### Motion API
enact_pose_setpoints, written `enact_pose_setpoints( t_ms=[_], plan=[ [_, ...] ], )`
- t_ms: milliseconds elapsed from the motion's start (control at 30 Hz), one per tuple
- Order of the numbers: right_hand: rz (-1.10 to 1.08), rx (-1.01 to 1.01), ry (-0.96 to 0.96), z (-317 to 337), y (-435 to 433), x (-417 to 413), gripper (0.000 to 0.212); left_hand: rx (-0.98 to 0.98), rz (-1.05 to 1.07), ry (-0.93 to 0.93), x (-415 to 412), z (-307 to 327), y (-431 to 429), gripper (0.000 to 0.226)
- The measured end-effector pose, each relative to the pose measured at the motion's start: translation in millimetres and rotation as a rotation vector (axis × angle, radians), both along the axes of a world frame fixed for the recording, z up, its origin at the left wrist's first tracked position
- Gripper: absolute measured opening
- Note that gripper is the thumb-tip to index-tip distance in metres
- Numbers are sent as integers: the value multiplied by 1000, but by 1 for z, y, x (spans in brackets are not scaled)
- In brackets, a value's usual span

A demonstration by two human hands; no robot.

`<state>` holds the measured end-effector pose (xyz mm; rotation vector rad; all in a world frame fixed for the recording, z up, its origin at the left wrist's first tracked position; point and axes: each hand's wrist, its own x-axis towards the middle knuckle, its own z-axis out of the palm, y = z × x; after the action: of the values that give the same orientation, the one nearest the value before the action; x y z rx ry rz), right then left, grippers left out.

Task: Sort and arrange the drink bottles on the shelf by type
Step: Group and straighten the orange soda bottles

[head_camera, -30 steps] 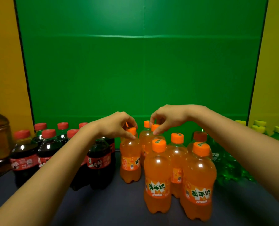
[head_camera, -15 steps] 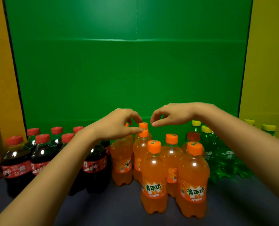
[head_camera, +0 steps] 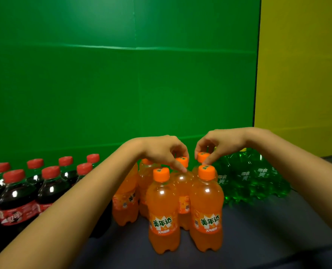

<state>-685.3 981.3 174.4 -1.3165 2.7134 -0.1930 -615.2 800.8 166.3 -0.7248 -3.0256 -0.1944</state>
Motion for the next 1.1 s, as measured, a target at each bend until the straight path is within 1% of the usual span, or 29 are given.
enact_pose_setpoints(
  t_ms=[133,300,467,633,767,833,967,1100],
  plan=[
    [-19,-29,38,-3,-5,-6,36,12,16,-9,-7,1,-6,33],
    [-26,-71,86,1,-12,-20,36,11,57,43,-17,4,-10,34],
    [-39,-106,127,-2,-21,-33,39,59,160,58,-35,4,-15,38],
    [-47,-123,176,-20,-30,-52,41,-10,264,49,-55,-7,-16,39],
    [-53,-142,181,-25,-35,-65,45,-18,307,63,-68,-11,-20,40],
    [-48,-115,175,-25,-36,-69,50,-8,323,55,-72,-10,-22,43],
    [-34,-31,182,-23,-41,-72,64,-31,332,-21,-72,-4,-23,50],
    [-11,-22,196,-23,-42,-75,62,-47,334,-26,-76,-3,-21,47]
  ],
)
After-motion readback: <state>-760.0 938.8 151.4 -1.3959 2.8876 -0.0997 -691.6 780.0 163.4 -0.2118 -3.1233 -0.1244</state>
